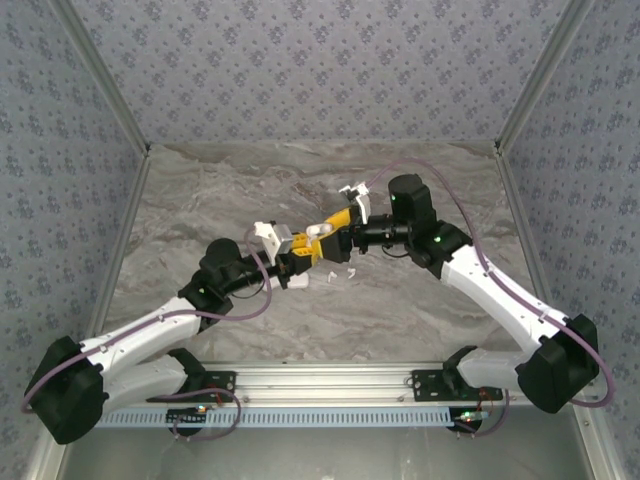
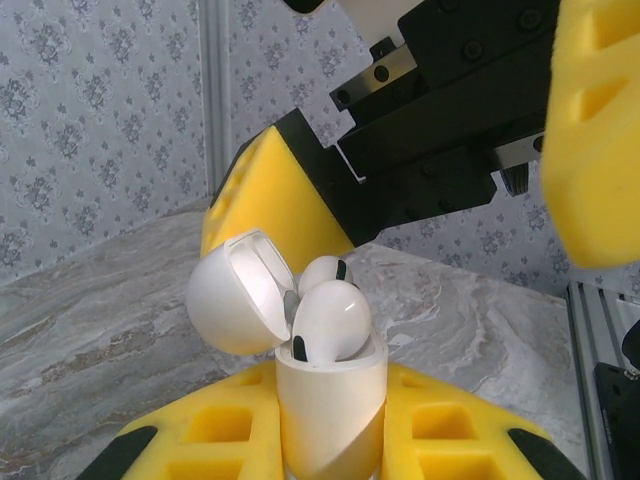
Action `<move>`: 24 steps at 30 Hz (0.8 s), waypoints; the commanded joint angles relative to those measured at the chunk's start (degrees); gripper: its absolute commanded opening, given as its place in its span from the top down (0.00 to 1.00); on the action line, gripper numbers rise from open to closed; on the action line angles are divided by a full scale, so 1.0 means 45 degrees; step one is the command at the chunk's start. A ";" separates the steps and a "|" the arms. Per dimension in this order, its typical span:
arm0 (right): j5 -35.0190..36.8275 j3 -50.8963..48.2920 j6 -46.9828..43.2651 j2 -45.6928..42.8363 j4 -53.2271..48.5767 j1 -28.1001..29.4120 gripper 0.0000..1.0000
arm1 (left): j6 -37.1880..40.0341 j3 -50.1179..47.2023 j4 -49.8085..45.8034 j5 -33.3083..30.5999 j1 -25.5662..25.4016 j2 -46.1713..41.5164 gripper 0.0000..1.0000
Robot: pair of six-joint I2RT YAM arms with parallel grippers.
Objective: Insert the wireless bluetooth earbuds into the charging case
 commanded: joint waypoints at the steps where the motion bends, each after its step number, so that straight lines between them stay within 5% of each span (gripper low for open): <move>1: -0.0360 0.0523 -0.0326 -0.0256 -0.0147 0.0071 0.00 | -0.0044 0.0621 0.0385 0.0206 -0.0116 0.0071 1.00; 16: 0.0714 -0.0157 -0.1047 -0.1287 -0.1089 0.0052 0.00 | 0.0252 0.0698 0.0026 -0.0078 -0.0110 0.0014 1.00; 24: 0.4723 -0.0255 -0.1089 -0.2404 -0.1575 -0.0661 0.00 | 0.0060 0.0832 -0.0567 -0.1006 -0.0070 0.0047 1.00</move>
